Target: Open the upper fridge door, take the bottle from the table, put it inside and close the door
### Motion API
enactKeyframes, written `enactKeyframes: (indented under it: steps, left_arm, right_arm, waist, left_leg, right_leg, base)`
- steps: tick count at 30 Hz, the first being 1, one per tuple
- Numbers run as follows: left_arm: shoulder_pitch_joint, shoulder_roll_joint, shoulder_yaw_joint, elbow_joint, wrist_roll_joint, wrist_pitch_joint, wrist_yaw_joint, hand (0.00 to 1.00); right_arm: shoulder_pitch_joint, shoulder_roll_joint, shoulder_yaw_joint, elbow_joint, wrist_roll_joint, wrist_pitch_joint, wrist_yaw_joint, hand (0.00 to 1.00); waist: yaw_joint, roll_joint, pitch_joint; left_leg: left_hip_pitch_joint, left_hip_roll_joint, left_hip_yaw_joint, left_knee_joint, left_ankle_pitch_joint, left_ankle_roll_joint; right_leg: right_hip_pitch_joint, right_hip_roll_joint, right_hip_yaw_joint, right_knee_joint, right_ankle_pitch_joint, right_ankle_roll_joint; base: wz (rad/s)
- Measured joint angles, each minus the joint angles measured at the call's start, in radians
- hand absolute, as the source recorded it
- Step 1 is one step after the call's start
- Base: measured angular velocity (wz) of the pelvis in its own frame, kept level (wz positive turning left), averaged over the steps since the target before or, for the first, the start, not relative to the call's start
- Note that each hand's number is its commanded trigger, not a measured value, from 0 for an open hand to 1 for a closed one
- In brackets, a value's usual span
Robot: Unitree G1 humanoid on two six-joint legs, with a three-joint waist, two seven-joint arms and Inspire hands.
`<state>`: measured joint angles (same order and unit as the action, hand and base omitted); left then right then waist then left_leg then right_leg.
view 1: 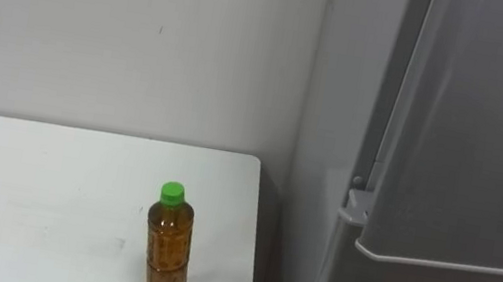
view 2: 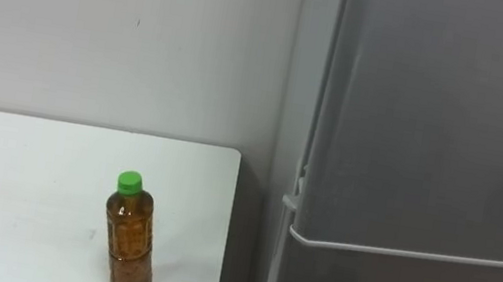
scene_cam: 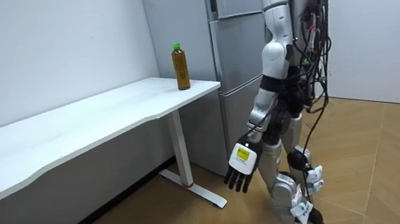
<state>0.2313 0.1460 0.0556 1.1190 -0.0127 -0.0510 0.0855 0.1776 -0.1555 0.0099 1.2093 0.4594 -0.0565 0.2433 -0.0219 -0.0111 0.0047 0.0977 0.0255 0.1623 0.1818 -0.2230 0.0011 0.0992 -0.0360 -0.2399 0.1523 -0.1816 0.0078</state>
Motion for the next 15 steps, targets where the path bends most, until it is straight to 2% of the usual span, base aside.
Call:
enactKeyframes:
  steps: [5, 8, 10, 15]
  left_arm:
    - [0.002, 0.0, 0.003, 0.0, -0.102, 0.0, 0.012, 0.0]
    - [0.002, -0.001, 0.028, -0.023, -0.167, 0.0, 0.015, 0.0]
    - [0.002, -0.001, 0.063, -0.057, -0.194, -0.002, 0.023, 0.0]
    - [0.001, -0.001, 0.102, -0.173, -0.219, -0.009, 0.043, 0.0]
  right_arm:
    - [0.0, 0.0, -0.001, 0.0, 0.006, 0.004, 0.0, 0.0]
    - [-0.001, 0.0, -0.004, 0.001, 0.001, 0.004, -0.002, 0.0]
    - [0.001, 0.0, -0.005, 0.002, 0.001, 0.004, -0.003, 0.0]
    - [0.0, 0.001, -0.035, 0.002, -0.014, 0.001, 0.0, 0.0]
  waist:
    - [0.001, 0.0, -0.0002]
    - [0.002, 0.004, -0.0016]
    - [0.007, 0.006, -0.0016]
    - [0.005, 0.014, -0.0011]
  left_leg:
    - [0.002, 0.0, 0.0, -0.004, 0.0, 0.0]
    - [0.005, 0.0, 0.001, -0.004, 0.0, 0.0]
    - [0.012, 0.0, 0.004, -0.004, 0.0, 0.0]
    - [0.014, 0.0, 0.004, -0.009, 0.0, 0.0]
  right_leg:
    - [0.0, 0.002, 0.012, -0.001, 0.0, 0.0]
    - [0.002, 0.003, 0.017, -0.001, 0.0, 0.0]
    - [0.006, 0.003, 0.016, 0.0, 0.0, 0.0]
    - [0.007, 0.003, 0.014, 0.0, 0.0, 0.0]
  base:
    - [0.0]
    - [0.0]
    - [-0.02]
    - [-0.01]
